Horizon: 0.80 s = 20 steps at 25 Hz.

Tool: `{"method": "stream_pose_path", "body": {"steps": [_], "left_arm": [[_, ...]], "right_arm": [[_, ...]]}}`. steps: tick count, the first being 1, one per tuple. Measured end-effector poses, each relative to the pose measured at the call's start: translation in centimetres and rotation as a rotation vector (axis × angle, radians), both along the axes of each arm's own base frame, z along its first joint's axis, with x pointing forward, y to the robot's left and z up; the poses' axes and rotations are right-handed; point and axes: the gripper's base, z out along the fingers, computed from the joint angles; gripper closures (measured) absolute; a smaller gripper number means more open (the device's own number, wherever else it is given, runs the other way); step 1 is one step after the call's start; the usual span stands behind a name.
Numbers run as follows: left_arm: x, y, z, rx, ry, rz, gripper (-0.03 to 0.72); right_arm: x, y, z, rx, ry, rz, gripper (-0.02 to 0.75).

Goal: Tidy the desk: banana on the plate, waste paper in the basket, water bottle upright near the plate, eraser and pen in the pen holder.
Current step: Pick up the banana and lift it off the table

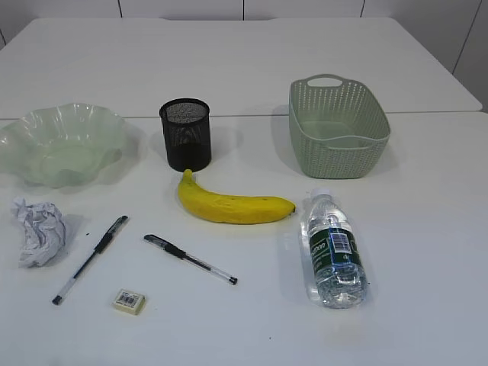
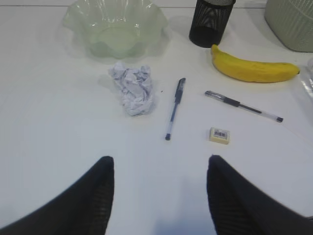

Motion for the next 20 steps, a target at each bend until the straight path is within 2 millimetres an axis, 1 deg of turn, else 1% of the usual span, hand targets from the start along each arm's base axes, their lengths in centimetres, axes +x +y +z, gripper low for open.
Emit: {"method": "stream_pose_path", "body": {"steps": [3, 5, 8, 13, 17, 20], "left_arm": [[0.1, -0.4, 0.5, -0.005, -0.036, -0.045, 0.228], [0.1, -0.7, 1.2, 0.034, -0.055, -0.101, 0.223], [1.0, -0.9, 2.5, 0.068, -0.055, -0.155, 0.221], [3.9, -0.9, 5.3, 0.073, -0.051, -0.155, 0.221], [7.1, -0.7, 7.2, 0.054, -0.075, -0.132, 0.227], [9.7, -0.7, 8.0, 0.023, -0.075, -0.116, 0.232]], "right_arm": [[0.0, 0.1, 0.1, 0.01, -0.004, 0.006, 0.164], [0.2, 0.1, 0.1, 0.014, 0.004, 0.008, 0.164], [0.8, 0.2, 0.2, 0.019, 0.036, 0.01, 0.164], [1.8, 0.2, 0.7, 0.02, 0.054, 0.016, 0.164], [2.6, 0.3, 1.7, 0.02, 0.021, 0.017, 0.164], [3.5, 0.3, 2.0, 0.015, 0.051, 0.019, 0.164]]}}
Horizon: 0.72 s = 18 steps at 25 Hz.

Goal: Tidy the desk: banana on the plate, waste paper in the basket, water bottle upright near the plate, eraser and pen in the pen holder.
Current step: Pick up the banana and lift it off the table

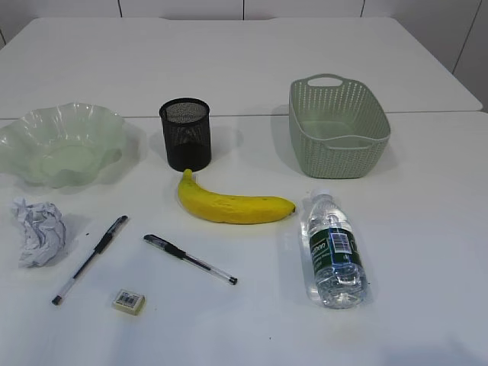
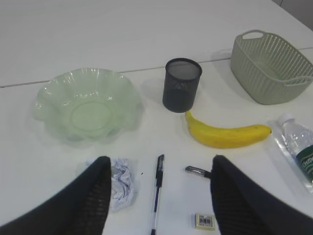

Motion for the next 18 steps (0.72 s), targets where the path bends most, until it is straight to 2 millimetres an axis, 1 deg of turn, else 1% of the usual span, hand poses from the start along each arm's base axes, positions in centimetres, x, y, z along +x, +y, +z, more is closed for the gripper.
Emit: {"method": "stream_pose_path", "body": {"steps": [4, 10, 14, 18], "left_arm": [[3.2, -0.1, 0.6, -0.026, 0.016, -0.01, 0.232], [7.7, -0.8, 1.6, 0.047, 0.057, -0.107, 0.233], [11.0, -2.3, 2.4, 0.113, 0.075, -0.212, 0.234], [14.4, -4.3, 3.3, 0.162, 0.073, -0.311, 0.234]], "right_arm": [[1.5, 0.0, 0.8, -0.059, 0.035, 0.034, 0.164], [4.0, 0.0, 1.4, -0.093, 0.114, 0.058, 0.164], [4.9, 0.1, 1.5, -0.09, 0.142, 0.061, 0.164], [5.7, 0.3, 1.3, -0.056, 0.178, 0.073, 0.164]]}}
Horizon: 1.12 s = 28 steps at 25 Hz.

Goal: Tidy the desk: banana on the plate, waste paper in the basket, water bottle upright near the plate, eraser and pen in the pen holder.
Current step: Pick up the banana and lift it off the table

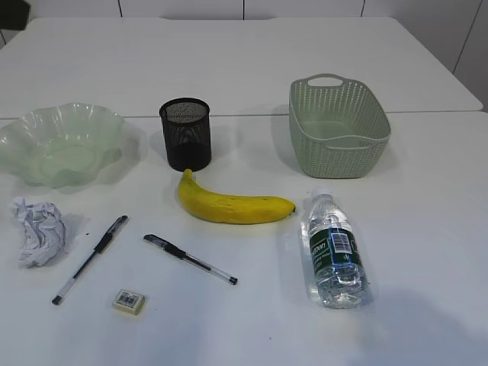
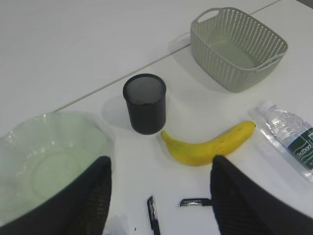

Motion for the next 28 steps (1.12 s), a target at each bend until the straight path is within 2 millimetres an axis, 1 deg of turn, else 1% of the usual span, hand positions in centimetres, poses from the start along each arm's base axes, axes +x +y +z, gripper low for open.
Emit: {"method": "stream_pose_path", "body": {"steps": [2, 4, 6, 8, 12, 14, 16, 20, 24, 28], "left_arm": [[1.8, -1.1, 0.1, 0.023, 0.005, -0.037, 0.234], [3.3, -2.2, 0.5, 0.046, -0.004, -0.068, 0.234], [4.8, -3.5, 0.5, 0.076, -0.002, -0.105, 0.234], [5.8, -4.9, 0.6, 0.096, -0.006, -0.143, 0.234], [7.6, -8.2, -0.4, 0.15, 0.006, -0.229, 0.235], [8.3, -10.0, -1.4, 0.188, 0.019, -0.271, 0.24], [9.0, -11.8, -3.0, 0.24, 0.041, -0.316, 0.255], [10.0, -14.9, -7.1, 0.343, 0.105, -0.393, 0.269], [10.9, -16.6, -10.9, 0.457, 0.155, -0.443, 0.272], [11.6, -17.2, -13.5, 0.508, 0.2, -0.461, 0.272]], "right_arm": [[0.2, 0.1, -0.1, 0.018, 0.013, 0.005, 0.164], [0.3, 0.2, -0.1, 0.021, 0.016, 0.012, 0.164], [0.3, 0.2, -0.1, 0.017, 0.015, 0.016, 0.164], [0.3, 0.2, -0.1, 0.016, 0.014, 0.019, 0.164], [0.3, 0.2, -0.1, 0.014, 0.017, 0.021, 0.164], [0.3, 0.2, -0.1, 0.014, 0.018, 0.022, 0.164], [0.2, 0.2, -0.2, 0.014, 0.023, 0.023, 0.164], [0.2, 0.3, -0.2, 0.016, 0.027, 0.024, 0.164], [0.2, 0.3, -0.2, 0.016, 0.028, 0.025, 0.164], [0.2, 0.3, -0.2, 0.018, 0.029, 0.025, 0.164]]}}
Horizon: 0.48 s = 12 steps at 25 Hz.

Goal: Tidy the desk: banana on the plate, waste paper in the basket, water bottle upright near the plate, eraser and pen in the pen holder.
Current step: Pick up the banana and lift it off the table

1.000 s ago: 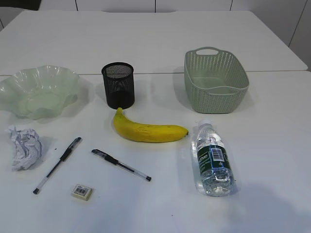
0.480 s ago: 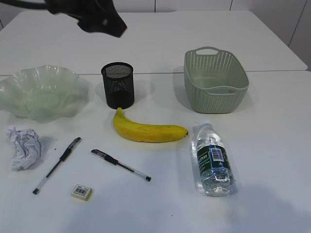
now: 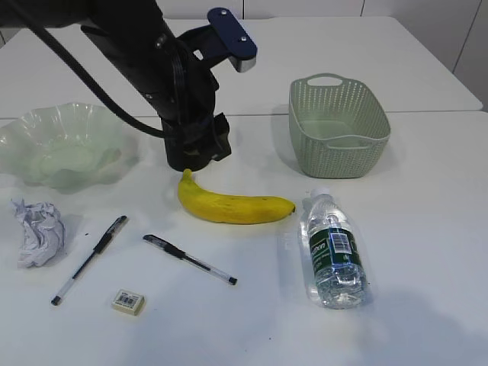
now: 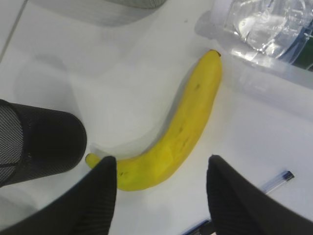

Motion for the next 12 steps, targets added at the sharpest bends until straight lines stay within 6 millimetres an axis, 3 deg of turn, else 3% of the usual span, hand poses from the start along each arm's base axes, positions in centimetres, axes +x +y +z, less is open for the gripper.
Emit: {"method": "stream_pose_path", "body": {"steps": [12], "left_arm": [[1.4, -0.9, -4.1, 0.118, -0.034, -0.189, 0.272]], "right_arm": [[1.6, 0.4, -0.8, 0.013, 0.093, 0.031, 0.164]]}}
